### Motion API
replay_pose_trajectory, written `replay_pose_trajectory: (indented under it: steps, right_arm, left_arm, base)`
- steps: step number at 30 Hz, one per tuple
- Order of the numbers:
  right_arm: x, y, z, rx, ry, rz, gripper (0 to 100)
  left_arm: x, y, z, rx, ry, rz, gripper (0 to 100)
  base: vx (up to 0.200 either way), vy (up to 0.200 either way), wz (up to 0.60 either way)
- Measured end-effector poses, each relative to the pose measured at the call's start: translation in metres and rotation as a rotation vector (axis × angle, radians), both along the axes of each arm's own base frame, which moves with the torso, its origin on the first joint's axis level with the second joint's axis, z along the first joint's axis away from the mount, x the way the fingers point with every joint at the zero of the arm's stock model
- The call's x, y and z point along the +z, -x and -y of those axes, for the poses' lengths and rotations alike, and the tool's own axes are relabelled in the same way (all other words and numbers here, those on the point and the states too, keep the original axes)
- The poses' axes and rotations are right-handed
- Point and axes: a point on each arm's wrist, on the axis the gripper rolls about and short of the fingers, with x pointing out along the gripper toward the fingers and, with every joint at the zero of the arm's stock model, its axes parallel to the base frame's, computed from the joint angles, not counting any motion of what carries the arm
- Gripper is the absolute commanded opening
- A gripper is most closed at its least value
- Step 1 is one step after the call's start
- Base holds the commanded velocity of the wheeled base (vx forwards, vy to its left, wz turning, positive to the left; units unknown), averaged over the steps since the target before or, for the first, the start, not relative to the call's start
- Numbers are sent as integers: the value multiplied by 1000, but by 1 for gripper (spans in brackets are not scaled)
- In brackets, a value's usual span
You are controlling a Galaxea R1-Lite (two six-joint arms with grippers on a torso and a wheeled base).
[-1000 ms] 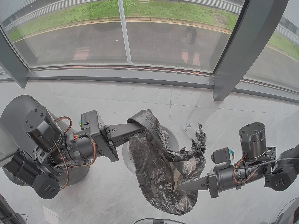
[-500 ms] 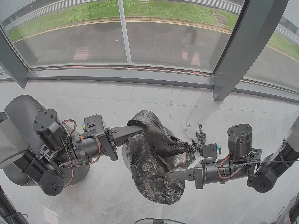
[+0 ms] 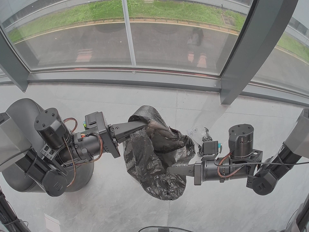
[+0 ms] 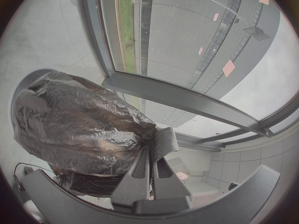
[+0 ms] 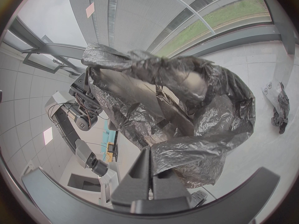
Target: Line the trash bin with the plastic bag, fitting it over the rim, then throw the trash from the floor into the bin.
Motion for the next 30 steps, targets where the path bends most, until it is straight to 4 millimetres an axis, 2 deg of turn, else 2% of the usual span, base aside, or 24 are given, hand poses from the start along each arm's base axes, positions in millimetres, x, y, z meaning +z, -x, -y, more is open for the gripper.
replay_pose_trajectory:
  steps: [5, 13, 21, 30]
  right_arm:
    - [2, -9, 0, -15, -11, 17, 0]
    - [2, -20, 5, -38, -7, 45, 0]
    - [-8, -25, 10, -56, 16, 32, 0]
    - [-19, -31, 6, -51, 8, 63, 0]
  left_arm:
    - [2, -7, -2, 14, 5, 15, 0]
    - [-7, -16, -3, 31, -14, 24, 0]
    - [-20, -24, 0, 34, -30, 2, 0]
    - [-30, -28, -4, 50, -43, -28, 0]
  base:
    - [0, 0, 0]
    - [0, 0, 0]
    - [0, 0, 0]
    - [0, 0, 0]
